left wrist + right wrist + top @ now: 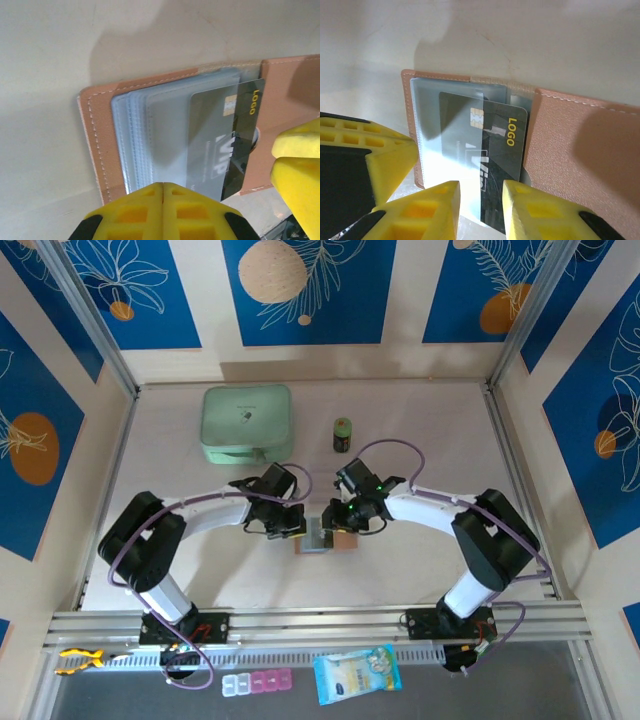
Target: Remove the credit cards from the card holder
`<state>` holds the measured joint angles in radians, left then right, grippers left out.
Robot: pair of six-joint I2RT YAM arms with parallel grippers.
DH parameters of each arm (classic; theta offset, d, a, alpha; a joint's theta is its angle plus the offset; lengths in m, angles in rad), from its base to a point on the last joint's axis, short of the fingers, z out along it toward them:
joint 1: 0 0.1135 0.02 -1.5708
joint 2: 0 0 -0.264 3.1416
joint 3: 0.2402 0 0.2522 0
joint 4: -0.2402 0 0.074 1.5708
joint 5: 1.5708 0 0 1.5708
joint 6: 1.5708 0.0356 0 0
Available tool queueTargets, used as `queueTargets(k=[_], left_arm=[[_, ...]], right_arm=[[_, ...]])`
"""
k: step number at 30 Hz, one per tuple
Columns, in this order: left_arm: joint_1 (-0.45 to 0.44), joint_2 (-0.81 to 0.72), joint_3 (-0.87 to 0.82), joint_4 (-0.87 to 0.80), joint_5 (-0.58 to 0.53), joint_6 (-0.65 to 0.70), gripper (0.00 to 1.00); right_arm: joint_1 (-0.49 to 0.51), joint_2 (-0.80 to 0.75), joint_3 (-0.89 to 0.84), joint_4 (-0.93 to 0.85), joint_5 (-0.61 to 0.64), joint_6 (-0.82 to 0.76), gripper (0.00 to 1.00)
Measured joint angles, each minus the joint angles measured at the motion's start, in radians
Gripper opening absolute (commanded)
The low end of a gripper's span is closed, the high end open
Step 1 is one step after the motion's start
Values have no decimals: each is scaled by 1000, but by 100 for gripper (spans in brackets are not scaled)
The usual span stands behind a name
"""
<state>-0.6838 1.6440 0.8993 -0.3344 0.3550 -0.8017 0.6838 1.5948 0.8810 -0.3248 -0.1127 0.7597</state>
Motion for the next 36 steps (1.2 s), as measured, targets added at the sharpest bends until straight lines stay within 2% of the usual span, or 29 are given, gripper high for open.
queueTargets(k=[13, 36], left_arm=[[-47, 13, 43, -3, 11, 0, 0], [-48, 55, 35, -3, 6, 1, 0]], right_arm=[[-44, -34, -105, 92, -76, 8, 33], [-71, 23, -145, 195, -154, 8, 27]])
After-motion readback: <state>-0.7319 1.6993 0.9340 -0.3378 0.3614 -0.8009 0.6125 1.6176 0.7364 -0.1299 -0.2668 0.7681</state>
